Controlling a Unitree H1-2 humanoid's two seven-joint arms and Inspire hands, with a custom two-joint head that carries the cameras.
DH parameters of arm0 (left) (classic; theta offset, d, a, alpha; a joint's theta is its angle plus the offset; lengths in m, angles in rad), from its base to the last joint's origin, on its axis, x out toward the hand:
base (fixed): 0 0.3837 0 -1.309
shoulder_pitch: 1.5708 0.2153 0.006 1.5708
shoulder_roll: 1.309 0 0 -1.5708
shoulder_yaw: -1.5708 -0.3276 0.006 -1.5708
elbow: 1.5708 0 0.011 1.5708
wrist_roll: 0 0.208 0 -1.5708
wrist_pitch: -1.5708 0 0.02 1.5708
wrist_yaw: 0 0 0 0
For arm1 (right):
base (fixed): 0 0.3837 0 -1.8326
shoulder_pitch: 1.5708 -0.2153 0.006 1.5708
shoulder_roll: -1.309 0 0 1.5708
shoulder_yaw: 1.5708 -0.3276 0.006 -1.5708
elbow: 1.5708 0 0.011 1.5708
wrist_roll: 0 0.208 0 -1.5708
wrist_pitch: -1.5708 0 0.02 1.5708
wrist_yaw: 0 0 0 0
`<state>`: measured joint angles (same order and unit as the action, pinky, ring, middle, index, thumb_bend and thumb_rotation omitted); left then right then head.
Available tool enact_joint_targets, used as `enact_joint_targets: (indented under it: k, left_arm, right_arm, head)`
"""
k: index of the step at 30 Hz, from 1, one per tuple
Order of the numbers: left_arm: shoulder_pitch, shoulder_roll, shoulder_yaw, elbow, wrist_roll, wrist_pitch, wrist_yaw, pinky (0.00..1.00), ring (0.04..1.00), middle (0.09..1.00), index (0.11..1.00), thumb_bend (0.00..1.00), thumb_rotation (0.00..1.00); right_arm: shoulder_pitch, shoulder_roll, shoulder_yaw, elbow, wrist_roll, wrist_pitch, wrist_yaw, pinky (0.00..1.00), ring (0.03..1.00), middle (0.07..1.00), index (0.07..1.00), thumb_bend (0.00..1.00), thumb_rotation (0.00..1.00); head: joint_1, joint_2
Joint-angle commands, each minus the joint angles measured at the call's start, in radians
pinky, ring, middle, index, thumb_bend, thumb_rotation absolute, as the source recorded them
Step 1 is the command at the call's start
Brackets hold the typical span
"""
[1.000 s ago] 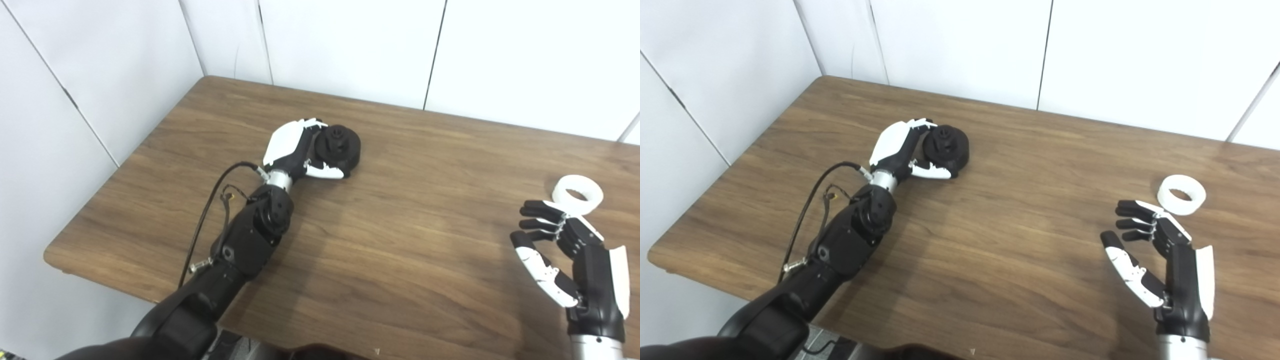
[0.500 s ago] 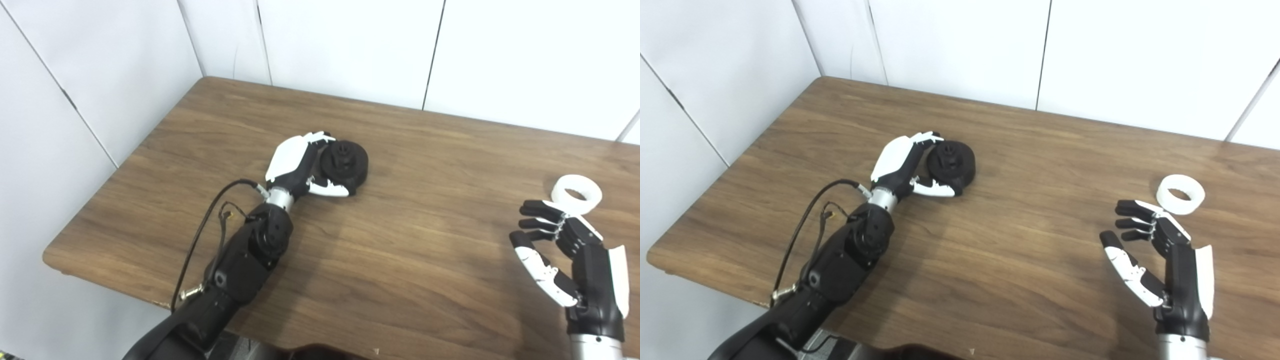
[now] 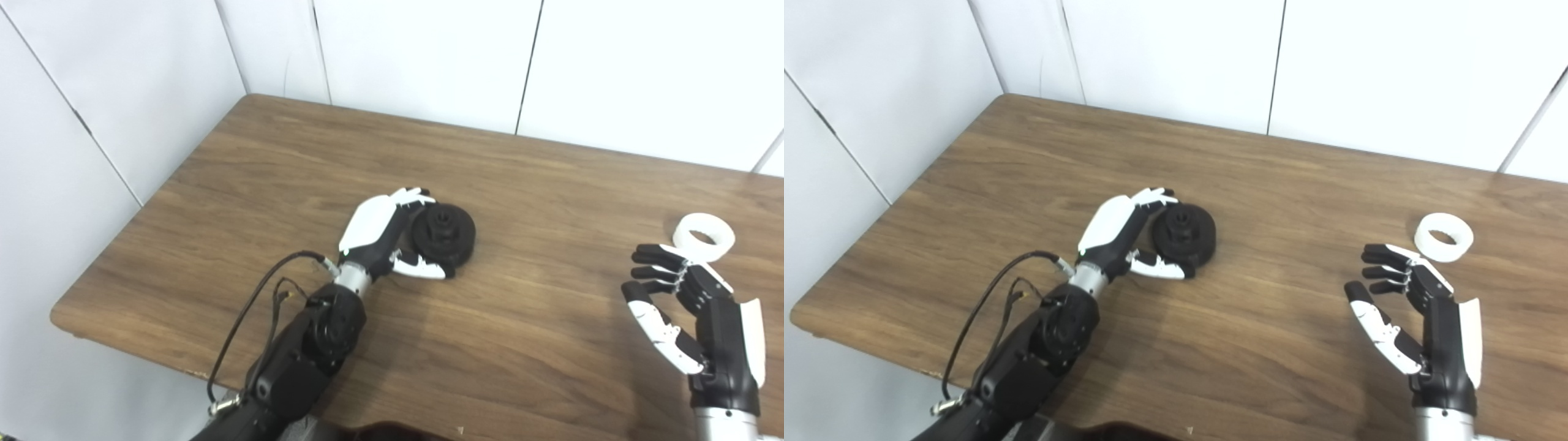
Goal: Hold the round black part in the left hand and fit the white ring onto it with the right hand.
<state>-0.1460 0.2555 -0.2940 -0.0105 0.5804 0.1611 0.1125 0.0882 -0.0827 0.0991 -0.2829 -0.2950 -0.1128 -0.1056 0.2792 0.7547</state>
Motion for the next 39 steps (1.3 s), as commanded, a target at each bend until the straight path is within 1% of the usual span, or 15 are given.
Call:
enact_joint_targets:
  k: [1,4,9,11,12,13,16,19,21,25,29,34,39]
  left_arm:
    - [0.025,-0.002,-0.037,-0.046,0.024,-0.018,-0.051,0.88,0.949,0.908,0.617,0.8,0.25]
    - [0.047,-0.003,-0.056,-0.089,0.033,-0.01,-0.079,0.88,0.957,0.915,0.625,0.79,0.28]
    - [0.073,-0.008,-0.077,-0.141,0.05,-0.011,-0.119,0.89,0.951,0.914,0.626,0.8,0.32]
    - [0.083,-0.008,-0.083,-0.16,0.049,-0.014,-0.136,0.89,0.949,0.914,0.625,0.8,0.32]
    - [0.09,-0.006,-0.087,-0.174,0.045,-0.015,-0.15,0.89,0.953,0.917,0.627,0.8,0.32]
    - [0.098,-0.006,-0.09,-0.188,0.038,-0.019,-0.163,0.9,0.955,0.918,0.628,0.8,0.32]
    - [0.12,-0.004,-0.097,-0.222,0.036,-0.035,-0.189,0.88,0.948,0.912,0.62,0.81,0.3]
    - [0.137,-0.007,-0.107,-0.253,0.043,-0.039,-0.215,0.87,0.946,0.907,0.613,0.82,0.31]
    - [0.149,-0.009,-0.116,-0.271,0.045,-0.045,-0.23,0.88,0.947,0.905,0.61,0.82,0.31]
    - [0.173,-0.017,-0.137,-0.287,0.069,-0.071,-0.226,0.88,0.94,0.905,0.606,0.83,0.29]
    - [0.185,-0.024,-0.146,-0.303,0.093,-0.086,-0.231,0.87,0.942,0.909,0.609,0.83,0.29]
    - [0.188,-0.033,-0.133,-0.313,0.104,-0.09,-0.239,0.9,0.947,0.908,0.609,0.82,0.29]
    - [0.192,-0.043,-0.116,-0.322,0.102,-0.093,-0.25,0.9,0.949,0.911,0.611,0.82,0.28]
  right_arm:
    - [0.059,0.039,0.009,-0.023,-0.009,-0.019,-0.012,0.53,0.618,0.672,0.673,0.55,0.48]
    - [0.06,0.044,0.016,-0.026,-0.021,-0.016,-0.014,0.53,0.618,0.673,0.675,0.54,0.49]
    - [0.059,0.058,0.03,-0.027,-0.036,-0.017,-0.024,0.53,0.618,0.675,0.672,0.53,0.45]
    - [0.06,0.062,0.036,-0.03,-0.041,-0.013,-0.028,0.53,0.616,0.676,0.671,0.53,0.45]
    - [0.06,0.064,0.04,-0.034,-0.046,-0.008,-0.029,0.52,0.615,0.675,0.671,0.53,0.45]
    - [0.059,0.067,0.044,-0.038,-0.052,-0.002,-0.031,0.52,0.615,0.675,0.671,0.53,0.45]
    - [0.059,0.079,0.057,-0.054,-0.062,0.027,-0.035,0.53,0.609,0.671,0.669,0.53,0.45]
    - [0.056,0.089,0.069,-0.063,-0.087,0.047,-0.049,0.52,0.6,0.665,0.665,0.53,0.45]
    - [0.053,0.093,0.078,-0.065,-0.095,0.049,-0.058,0.51,0.595,0.658,0.661,0.53,0.43]
    - [0.046,0.094,0.091,-0.056,-0.111,0.034,-0.084,0.5,0.583,0.645,0.652,0.51,0.4]
    - [0.044,0.093,0.101,-0.055,-0.107,0.038,-0.097,0.5,0.582,0.645,0.65,0.5,0.39]
    - [0.043,0.093,0.11,-0.052,-0.087,0.038,-0.102,0.5,0.58,0.643,0.648,0.5,0.38]
    - [0.041,0.09,0.118,-0.057,-0.099,0.049,-0.11,0.49,0.576,0.64,0.646,0.5,0.38]
  head:
    - [-0.007,0.001]
    - [-0.027,0.005]
    - [-0.075,0.014]
    - [-0.087,0.016]
    - [-0.116,0.022]
    - [-0.124,0.023]
    - [-0.164,0.031]
    - [-0.188,0.036]
    - [-0.206,0.041]
    - [-0.22,0.044]
    - [-0.23,0.047]
    - [-0.238,0.048]
    - [-0.25,0.053]
